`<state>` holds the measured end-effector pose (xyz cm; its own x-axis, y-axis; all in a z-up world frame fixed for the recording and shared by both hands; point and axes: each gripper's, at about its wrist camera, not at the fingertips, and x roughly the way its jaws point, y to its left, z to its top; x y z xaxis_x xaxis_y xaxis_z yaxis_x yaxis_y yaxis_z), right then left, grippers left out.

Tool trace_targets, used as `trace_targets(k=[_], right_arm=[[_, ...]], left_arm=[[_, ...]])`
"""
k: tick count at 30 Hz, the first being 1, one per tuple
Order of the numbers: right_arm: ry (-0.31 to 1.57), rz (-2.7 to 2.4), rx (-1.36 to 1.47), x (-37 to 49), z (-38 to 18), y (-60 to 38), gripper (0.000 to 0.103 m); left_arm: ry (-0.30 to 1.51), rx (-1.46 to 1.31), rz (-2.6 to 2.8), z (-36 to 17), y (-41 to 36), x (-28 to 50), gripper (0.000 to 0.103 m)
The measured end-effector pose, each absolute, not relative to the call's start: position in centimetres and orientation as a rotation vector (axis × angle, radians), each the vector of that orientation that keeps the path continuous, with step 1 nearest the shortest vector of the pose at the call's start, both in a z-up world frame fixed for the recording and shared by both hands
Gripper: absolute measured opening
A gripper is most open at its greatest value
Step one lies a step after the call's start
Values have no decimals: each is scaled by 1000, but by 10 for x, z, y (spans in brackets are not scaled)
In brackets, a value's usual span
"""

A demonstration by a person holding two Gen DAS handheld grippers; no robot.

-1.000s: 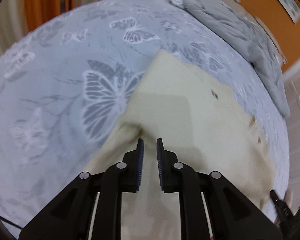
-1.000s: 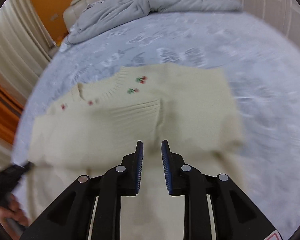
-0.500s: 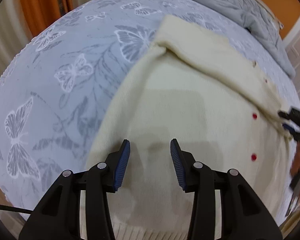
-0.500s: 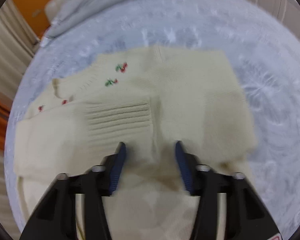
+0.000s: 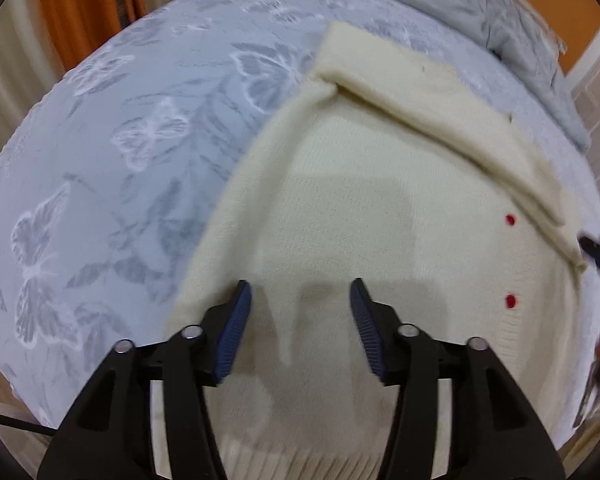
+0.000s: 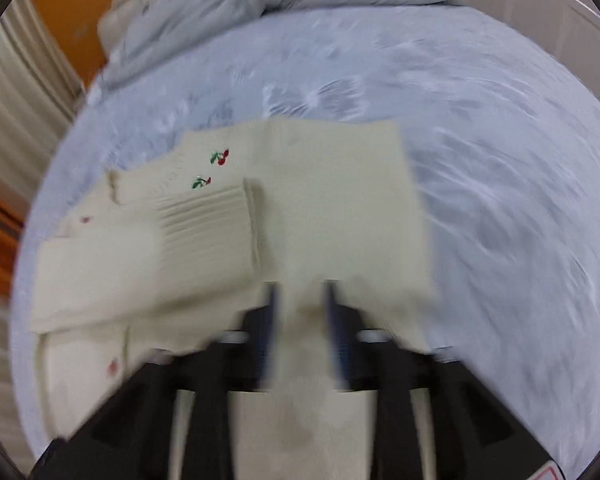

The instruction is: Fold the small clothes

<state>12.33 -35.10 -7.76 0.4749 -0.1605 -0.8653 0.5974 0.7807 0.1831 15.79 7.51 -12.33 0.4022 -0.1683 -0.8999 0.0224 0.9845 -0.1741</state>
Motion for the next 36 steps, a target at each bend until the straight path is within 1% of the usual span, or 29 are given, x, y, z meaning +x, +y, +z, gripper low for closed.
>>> trace_targets(k=[1,3,6,7,8,10,12,17,18,19,22,26,27,30,32,33,34,35,36], right_arm=[[946,-516,495,94,-68,-344,56],[936,-538,468,49,-58,-331,60],[991,-564,428,-19,-57,-308,63],[1018,-564,433,-40,-59,-301,64],[1043,-568,449,-57,-63,-298,64],[1092,-554,497,-83,-69,-289,64],[1133,-533,522,-106,-78,-273,64],[1181,-507,537,-128,-97,-249,65],[1173,-507,547,-128,-98,-249,65],[1166,-501,561,-127,-100,-250,67],[1173,-485,653,-123,-113,-259,68],[1209,-509,696,-116,-130,-263,68],[1211,-507,705,-115,-132,-263,70],[1194,-496,707,-110,-133,-261,69],[1194,-493,694,-107,-133,-258,56],[1187,-484,681,-104,-132,-256,36],[1183,-461,677,-101,-132,-253,15],[1171,-451,689,-98,-131,-251,11],[1166,-454,676,-96,-129,-248,10]], left_arm=[[1141,-140,-120,-120,80,154,53],[1135,-105,-128,-115,88,144,53],[1119,-33,-138,-105,95,123,54],[1113,-12,-141,-103,96,116,57],[1110,5,-142,-101,98,109,64],[1101,16,-152,-97,101,92,66],[1117,12,-164,-97,105,77,74],[1167,-22,-167,-108,113,57,80],[1176,-24,-162,-112,114,56,87],[1187,-22,-154,-115,115,56,88],[1235,-55,-134,-130,120,62,88],[1291,-117,-65,-150,129,73,89],[1294,-148,-49,-154,133,74,91],[1281,-190,-28,-156,136,77,92],[1286,-202,-19,-157,137,80,91],[1292,-214,-24,-157,137,83,88],[1294,-216,-31,-157,137,84,83],[1290,-198,-53,-155,136,84,63],[1295,-187,-87,-153,134,87,41]])
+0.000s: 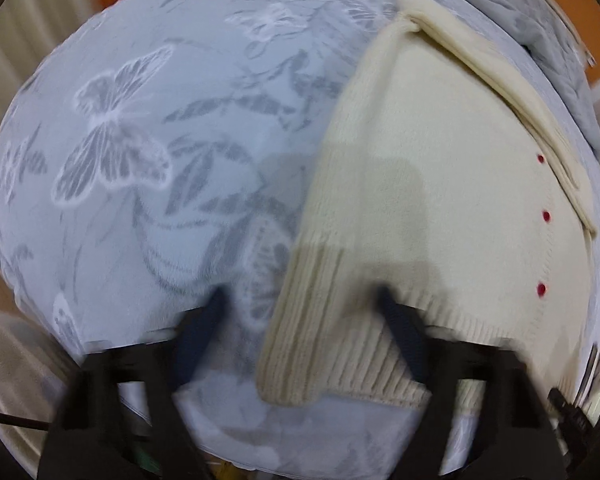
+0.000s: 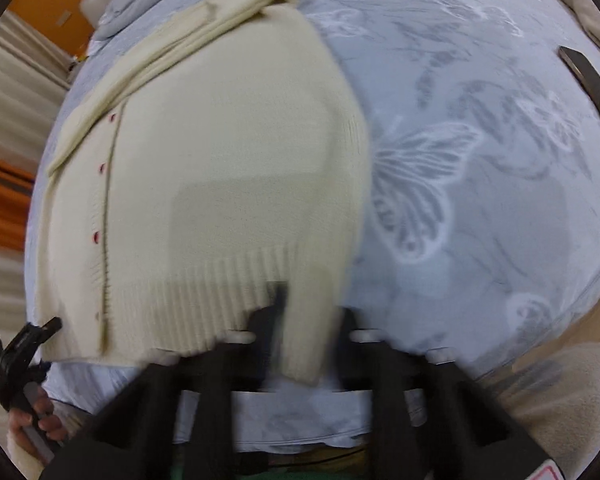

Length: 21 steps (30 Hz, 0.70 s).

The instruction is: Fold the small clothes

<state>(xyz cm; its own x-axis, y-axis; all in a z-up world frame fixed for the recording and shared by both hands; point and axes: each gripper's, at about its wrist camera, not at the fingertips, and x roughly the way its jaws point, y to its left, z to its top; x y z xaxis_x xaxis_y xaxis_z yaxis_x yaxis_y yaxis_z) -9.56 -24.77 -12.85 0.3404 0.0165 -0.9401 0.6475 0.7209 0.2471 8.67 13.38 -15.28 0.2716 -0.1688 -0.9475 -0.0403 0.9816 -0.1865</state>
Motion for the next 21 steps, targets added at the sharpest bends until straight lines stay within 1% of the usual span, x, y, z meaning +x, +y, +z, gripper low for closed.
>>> trace_targets(k=[2,7,13,16,21], right_arm=[[1140,-450,666,-95,-120,-246,9],[1017,-410,665,-107,-81,-239,8],[941,-347,640,-122,-31,-238,7],[931,-317,617,-139,-9,-234,7],[954,-254,568,-194,13,-216,7]], left_arm=[[1329,-216,-180,-148,130,91,10],[1271,-285,-211,-108,135,81,9],[1206,-307,-290,-58,142,56,8],[1195,-293,-332,-37,150,33,8],[1223,-311,-386,-20,172,-26,8]])
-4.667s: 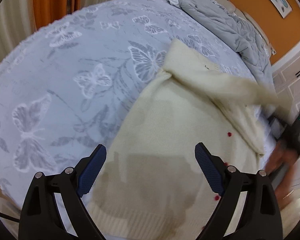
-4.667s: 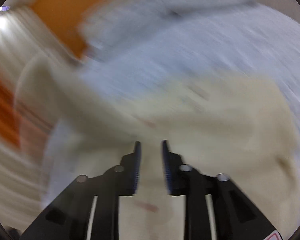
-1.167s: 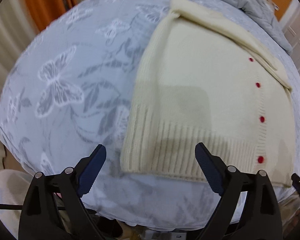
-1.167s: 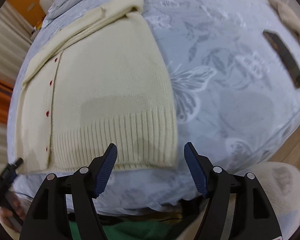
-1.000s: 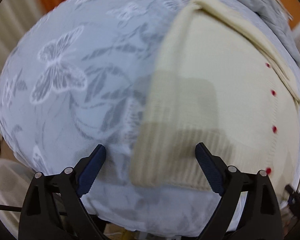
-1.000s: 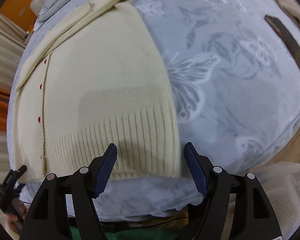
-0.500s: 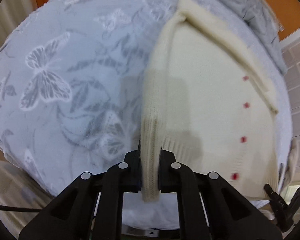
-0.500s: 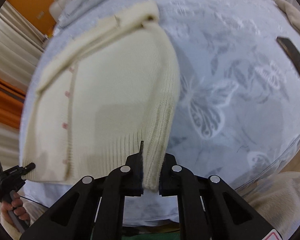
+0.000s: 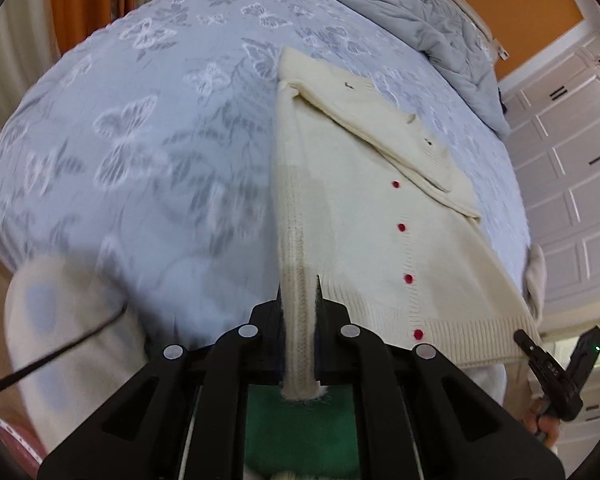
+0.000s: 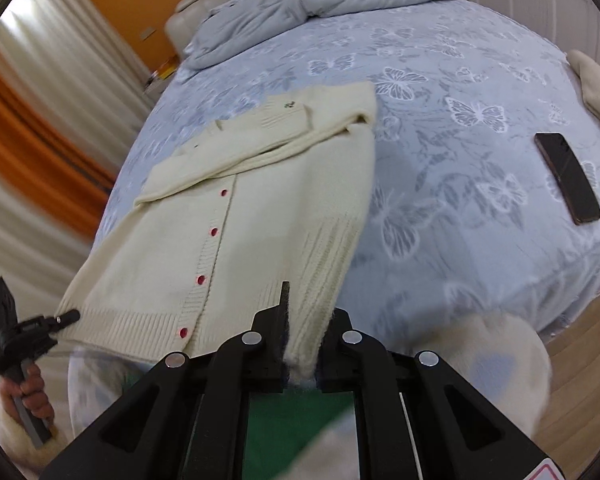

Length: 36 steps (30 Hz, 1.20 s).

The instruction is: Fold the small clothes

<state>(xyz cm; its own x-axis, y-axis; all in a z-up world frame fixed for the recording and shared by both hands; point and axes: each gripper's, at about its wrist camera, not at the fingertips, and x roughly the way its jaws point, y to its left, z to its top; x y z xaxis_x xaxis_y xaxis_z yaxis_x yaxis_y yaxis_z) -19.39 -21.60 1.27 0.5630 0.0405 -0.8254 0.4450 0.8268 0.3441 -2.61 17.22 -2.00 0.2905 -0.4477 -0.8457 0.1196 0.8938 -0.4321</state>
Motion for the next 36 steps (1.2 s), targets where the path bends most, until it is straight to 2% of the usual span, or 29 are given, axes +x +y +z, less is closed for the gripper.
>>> trace_targets(k=[6,10,14,17,23,27,28,29,33,36], right_arm=[[1032,-100,528,-258,25,-176,8],[1073,-13,499,-281,43,-157,8],[924,-14,557,-260,77,-183,8],[805,-77,693,-214,72,-232,8],[764,-232,841,-106,12,-305,9],[854,-305,908,-48,-45,-332,11],[875,-325,922,-38,-58,-334,15],[881,-334,929,-31,-65,-337,16],[883,-353,970,-18,-79,-350,26],[787,-299,1042,-25,-68,-358,36]], left_arm=[[1235,-311,-433,3,202,-102,8],[1231,-342,-433,26,216,-124,8],[1111,-294,-450,62,200,-96,8],[1025,-218,-429,73,172,-36,9],[1008,-126,-320,36,110,100,9],[1122,-153,-229,-28,80,170,9],[1142,-150,-206,-41,76,178,9],[1152,-131,-184,-53,72,185,10],[1152,-99,-154,-80,65,203,18],[1179,-202,-195,-80,75,210,34]])
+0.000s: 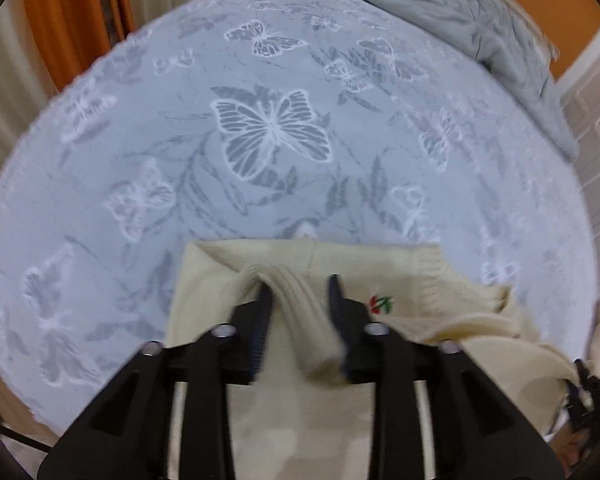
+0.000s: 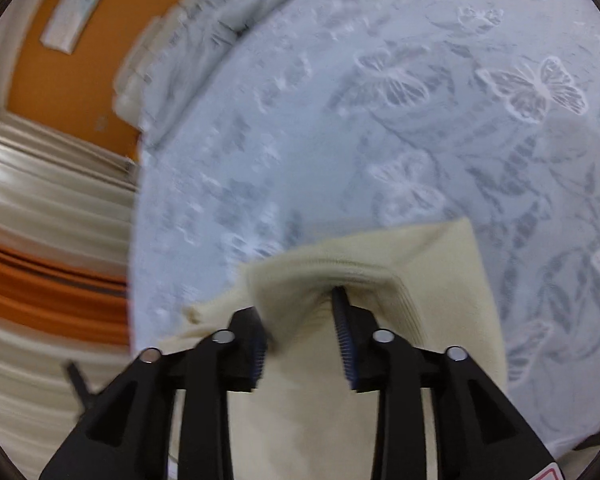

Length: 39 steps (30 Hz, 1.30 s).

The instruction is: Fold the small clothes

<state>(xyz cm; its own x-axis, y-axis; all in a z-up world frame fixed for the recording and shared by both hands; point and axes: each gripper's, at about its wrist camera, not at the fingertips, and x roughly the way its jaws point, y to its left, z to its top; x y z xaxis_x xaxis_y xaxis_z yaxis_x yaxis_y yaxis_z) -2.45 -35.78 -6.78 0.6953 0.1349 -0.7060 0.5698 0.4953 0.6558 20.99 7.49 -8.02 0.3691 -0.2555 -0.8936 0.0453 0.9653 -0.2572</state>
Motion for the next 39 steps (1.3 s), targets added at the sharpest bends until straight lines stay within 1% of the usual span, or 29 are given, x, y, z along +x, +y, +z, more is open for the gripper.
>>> trace_targets(k=[1,2,3,4,6,7,8,9,10,11,13,14,15,16,17,18,20,21,22,24,29,32,33,34,35,36,38,39], right_arm=[[762,-309,1035,-27,-63,-358,45],[735,-360,984,-31,-54,-357,51],[717,-396,937,-35,-47,-356,56],[697,-427,884,-40,-39,-354,59],[716,-438,833,-43,-37,-352,64],[780,-443,774,-39,-43,-347,64],[828,-448,725,-35,-49,-343,64],[901,-462,644,-28,-57,-335,64],[960,-470,567,-21,-65,-328,64],[990,-464,524,-18,-70,-323,64],[1028,-447,444,-12,-81,-311,64],[1034,-448,433,-11,-86,-309,64],[1045,-447,435,-10,-91,-308,60],[1061,-449,445,-8,-95,-308,36],[1074,-445,463,-5,-100,-309,16],[1085,-441,475,-2,-102,-309,11],[1025,-435,504,-5,-88,-310,9],[971,-432,519,-9,-74,-311,9],[904,-432,549,-17,-58,-315,9],[844,-443,575,-26,-47,-323,9],[1067,-480,612,-21,-117,-343,9],[1045,-497,578,-21,-103,-335,12],[1032,-499,564,-21,-95,-332,14],[1015,-496,542,-21,-86,-327,18],[987,-492,511,-21,-74,-322,19],[973,-491,480,-19,-65,-317,22],[976,-473,441,-12,-60,-312,25],[991,-472,420,-6,-62,-311,30]], left_arm=[[1178,-209,-192,-79,76,211,35],[1163,-191,-168,-74,77,209,40],[1133,-167,-153,-69,78,206,50],[1073,-134,-140,-59,79,201,57],[916,-77,-107,-41,85,185,86],[863,-38,-90,-43,84,181,90],[877,31,-73,-52,80,183,86],[981,110,-89,-69,73,190,69],[1040,117,-126,-77,71,192,62],[1071,82,-158,-82,72,190,62],[1051,39,-150,-83,74,185,70],[1070,47,-140,-87,73,186,71],[1132,66,-131,-97,68,192,70],[1164,72,-123,-102,65,196,66],[1199,73,-114,-109,63,200,55],[1230,64,-114,-116,63,201,39],[1254,37,-121,-118,63,202,19],[1234,28,-119,-113,63,200,15],[1213,21,-126,-107,63,199,14],[1200,12,-124,-102,64,199,14],[1244,16,-87,-127,68,204,15],[1213,104,-90,-123,60,198,16],[1203,139,-98,-121,56,196,16],[1194,158,-102,-120,55,193,16],[1189,172,-102,-119,54,193,16],[1188,184,-102,-119,53,192,16],[1189,190,-98,-120,52,191,16],[1190,190,-94,-120,52,191,16]])
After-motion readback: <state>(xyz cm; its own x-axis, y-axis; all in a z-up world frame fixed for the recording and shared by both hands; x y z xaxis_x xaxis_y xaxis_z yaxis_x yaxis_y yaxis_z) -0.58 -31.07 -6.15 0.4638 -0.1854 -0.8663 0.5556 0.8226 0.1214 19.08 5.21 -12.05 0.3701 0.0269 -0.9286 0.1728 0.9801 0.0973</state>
